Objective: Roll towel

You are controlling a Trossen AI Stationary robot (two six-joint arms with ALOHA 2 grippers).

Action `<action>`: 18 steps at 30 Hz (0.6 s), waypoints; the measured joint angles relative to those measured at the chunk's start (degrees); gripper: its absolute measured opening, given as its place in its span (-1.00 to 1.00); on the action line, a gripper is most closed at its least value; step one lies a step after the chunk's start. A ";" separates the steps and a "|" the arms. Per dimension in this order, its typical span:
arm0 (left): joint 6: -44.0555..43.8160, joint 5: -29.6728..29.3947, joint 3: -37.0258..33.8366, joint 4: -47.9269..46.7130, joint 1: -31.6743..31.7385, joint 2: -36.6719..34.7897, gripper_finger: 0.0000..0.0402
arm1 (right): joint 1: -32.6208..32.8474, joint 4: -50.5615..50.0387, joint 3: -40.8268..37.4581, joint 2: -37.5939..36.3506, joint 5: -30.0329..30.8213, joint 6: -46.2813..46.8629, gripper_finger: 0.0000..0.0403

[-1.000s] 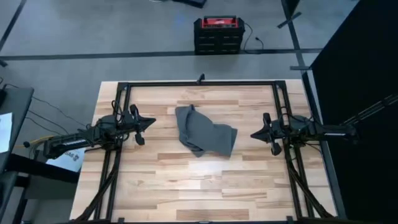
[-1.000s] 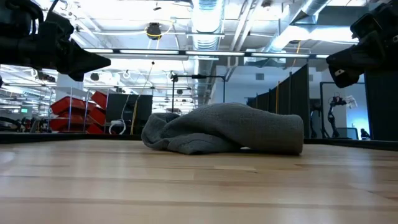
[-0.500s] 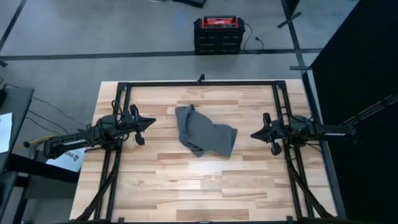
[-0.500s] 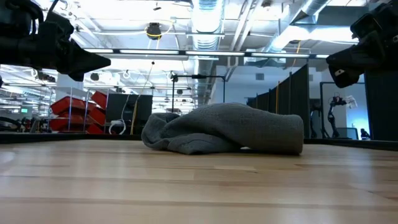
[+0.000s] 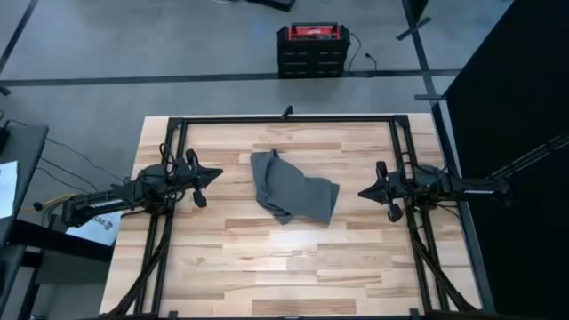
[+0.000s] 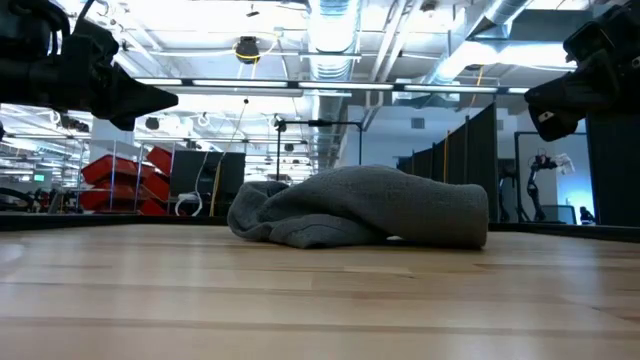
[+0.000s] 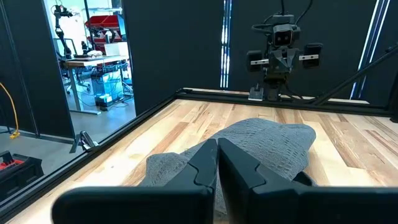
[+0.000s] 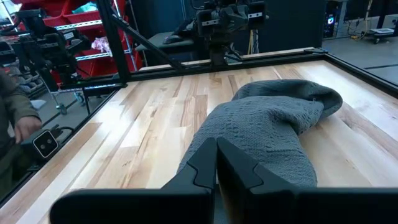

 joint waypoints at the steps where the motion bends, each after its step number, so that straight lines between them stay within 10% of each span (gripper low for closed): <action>1: 0.00 -0.01 -0.01 -0.01 0.01 0.00 -1.00 | 0.01 -0.02 0.00 0.01 0.00 0.00 -1.00; 18: 0.00 -0.02 -0.01 0.00 0.00 0.00 -1.00 | -0.05 0.03 0.00 0.00 0.00 -9.08 -1.00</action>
